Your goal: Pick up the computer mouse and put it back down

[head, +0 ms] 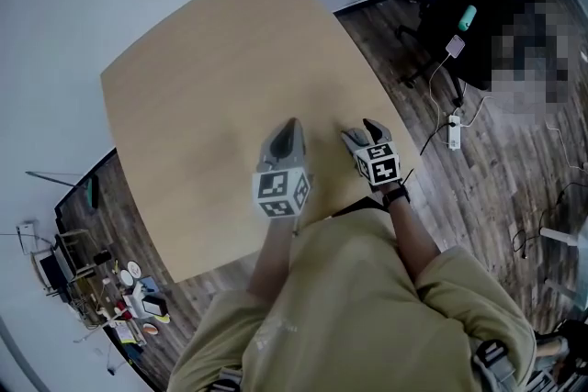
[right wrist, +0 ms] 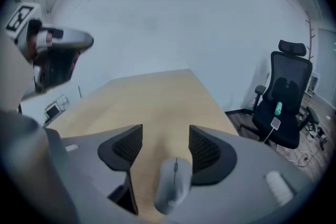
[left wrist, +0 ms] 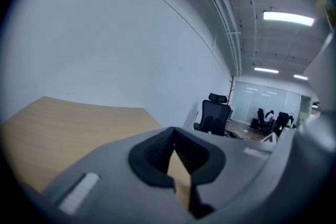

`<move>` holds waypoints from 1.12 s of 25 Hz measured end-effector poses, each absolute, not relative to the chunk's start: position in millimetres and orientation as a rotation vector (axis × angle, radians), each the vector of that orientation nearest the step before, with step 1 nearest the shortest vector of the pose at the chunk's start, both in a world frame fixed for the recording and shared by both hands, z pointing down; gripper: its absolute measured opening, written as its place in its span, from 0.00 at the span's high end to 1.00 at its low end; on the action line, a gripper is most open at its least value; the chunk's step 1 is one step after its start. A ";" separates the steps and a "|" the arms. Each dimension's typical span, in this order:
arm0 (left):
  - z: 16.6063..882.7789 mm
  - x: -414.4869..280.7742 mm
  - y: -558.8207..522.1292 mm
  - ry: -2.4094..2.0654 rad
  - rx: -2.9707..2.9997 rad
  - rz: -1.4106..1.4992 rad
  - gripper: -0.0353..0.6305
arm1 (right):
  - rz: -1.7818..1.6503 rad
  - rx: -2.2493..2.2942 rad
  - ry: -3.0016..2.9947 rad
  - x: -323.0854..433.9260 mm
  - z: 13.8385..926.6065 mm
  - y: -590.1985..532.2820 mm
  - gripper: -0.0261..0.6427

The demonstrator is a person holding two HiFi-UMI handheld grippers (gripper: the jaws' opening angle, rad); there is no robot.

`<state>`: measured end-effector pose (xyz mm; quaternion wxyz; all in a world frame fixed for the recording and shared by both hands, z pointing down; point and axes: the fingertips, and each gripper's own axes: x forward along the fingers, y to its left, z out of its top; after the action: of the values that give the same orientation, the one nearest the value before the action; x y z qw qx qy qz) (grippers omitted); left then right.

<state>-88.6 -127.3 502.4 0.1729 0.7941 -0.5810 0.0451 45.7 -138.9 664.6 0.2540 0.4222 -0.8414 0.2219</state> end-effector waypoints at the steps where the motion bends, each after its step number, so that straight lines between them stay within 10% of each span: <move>1: 500.1 -91.1 -126.2 -1.663 2.251 0.128 0.95 | 0.583 1.173 -2.340 41.0 642.2 -144.9 0.56; 11: 453.1 -130.0 -100.2 -1.817 2.238 0.056 0.95 | 0.264 1.132 -2.743 -16.7 462.3 -140.4 0.91; 28: 409.5 -150.1 -35.3 -2.010 2.251 0.027 0.95 | 0.151 1.077 -2.854 -56.2 407.9 -76.8 0.95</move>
<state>-150.1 -35.3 409.5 0.0616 0.7445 -0.6647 0.0088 -56.2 -76.8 407.9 0.0434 0.3524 -0.9335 0.0495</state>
